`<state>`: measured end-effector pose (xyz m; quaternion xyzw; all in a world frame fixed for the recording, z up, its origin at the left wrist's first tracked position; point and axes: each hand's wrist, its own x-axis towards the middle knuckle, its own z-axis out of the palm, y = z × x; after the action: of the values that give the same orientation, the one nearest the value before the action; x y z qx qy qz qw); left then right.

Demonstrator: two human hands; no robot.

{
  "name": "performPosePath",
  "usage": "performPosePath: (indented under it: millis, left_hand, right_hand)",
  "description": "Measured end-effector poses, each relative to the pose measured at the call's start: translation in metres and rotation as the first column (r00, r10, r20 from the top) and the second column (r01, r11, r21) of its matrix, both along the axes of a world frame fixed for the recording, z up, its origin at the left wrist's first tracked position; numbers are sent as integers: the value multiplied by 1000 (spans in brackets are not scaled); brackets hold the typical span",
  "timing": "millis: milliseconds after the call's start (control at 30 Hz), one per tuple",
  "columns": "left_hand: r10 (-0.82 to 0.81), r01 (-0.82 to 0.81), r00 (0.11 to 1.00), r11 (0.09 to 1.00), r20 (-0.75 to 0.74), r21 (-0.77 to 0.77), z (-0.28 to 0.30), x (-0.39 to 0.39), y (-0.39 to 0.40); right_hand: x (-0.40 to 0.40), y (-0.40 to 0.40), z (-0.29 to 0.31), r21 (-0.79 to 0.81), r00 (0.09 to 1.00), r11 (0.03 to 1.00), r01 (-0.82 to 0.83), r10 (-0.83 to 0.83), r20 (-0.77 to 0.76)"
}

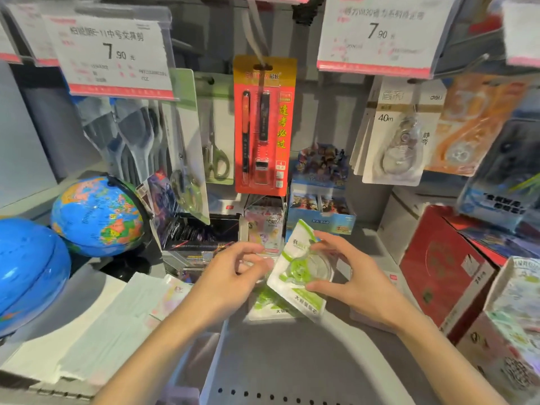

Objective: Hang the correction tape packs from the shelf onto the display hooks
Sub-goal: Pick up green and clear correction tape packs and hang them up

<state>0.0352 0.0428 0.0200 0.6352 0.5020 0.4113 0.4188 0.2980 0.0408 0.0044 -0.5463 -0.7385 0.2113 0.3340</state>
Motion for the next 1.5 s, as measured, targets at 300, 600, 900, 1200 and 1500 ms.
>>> performPosePath:
  millis: [300, 600, 900, 1200, 1500]
  left_hand:
    - [-77, 88, 981, 995, 181, -53, 15, 14, 4]
    - [-94, 106, 958, 994, 270, -32, 6, 4, 1]
    - [-43, 31, 953, 999, 301, 45, 7, -22, 6]
    - [13, -45, 958, 994, 288, 104, -5, -50, 6]
    - [53, -93, 963, 986, 263, 140, -7, -64, 9]
  right_hand:
    - [-15, -15, 18, 132, 999, 991, -10, 14, -31]
    - [-33, -6, 15, -176, 781, 984, 14, -121, -613]
    - [-41, 16, 12, -131, 840, 990, 55, -117, -531]
    - [-70, 40, -37, -225, 944, 926, 303, -260, 203]
    - [-95, 33, -36, -312, 914, 877, 364, -272, 303]
